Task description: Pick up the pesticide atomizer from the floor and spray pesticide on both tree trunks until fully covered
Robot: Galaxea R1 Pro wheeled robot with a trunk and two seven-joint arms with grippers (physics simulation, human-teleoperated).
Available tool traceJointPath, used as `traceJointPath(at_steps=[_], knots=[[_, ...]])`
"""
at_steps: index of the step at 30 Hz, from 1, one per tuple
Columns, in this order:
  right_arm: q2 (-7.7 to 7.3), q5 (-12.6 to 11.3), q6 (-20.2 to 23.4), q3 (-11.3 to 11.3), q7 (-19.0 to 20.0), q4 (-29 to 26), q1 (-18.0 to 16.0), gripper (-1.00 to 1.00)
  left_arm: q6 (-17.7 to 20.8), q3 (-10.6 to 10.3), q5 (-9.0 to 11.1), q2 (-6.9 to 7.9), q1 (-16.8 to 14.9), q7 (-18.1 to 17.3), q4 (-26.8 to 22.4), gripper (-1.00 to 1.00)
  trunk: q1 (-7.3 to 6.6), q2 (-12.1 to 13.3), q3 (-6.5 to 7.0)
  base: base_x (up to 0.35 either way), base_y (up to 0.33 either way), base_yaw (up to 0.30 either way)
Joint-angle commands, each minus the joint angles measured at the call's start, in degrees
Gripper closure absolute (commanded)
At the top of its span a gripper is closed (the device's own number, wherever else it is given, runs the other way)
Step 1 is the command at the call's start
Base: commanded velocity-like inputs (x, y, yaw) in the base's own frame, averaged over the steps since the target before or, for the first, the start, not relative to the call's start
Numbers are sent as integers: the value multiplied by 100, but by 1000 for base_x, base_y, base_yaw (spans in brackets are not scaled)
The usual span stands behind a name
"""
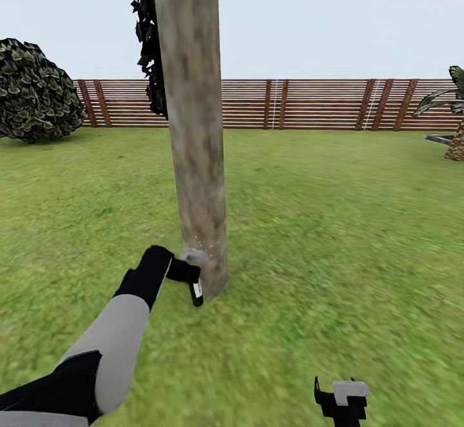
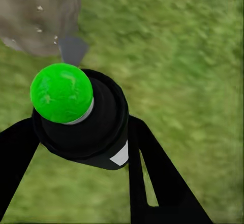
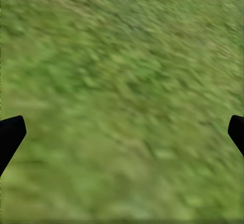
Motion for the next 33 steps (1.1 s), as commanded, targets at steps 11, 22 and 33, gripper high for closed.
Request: traceJointPath(at_steps=[11, 22, 33], knots=[[5, 71, -13, -27, -36, 9, -5, -100, 398, 20, 81, 575, -19, -566, -722, 100, -1, -2, -6, 0, 0, 44], [-14, 85, -13, -27, -35, 0, -5, -100, 385, -505, 101, 625, 36, -572, -881, 100, -1, -2, -6, 71, -198, 68], [-6, 79, -13, -10, -36, 0, -5, -100, 389, -476, 96, 637, 36, -563, -950, 100, -1, -2, -6, -101, -272, 57]])
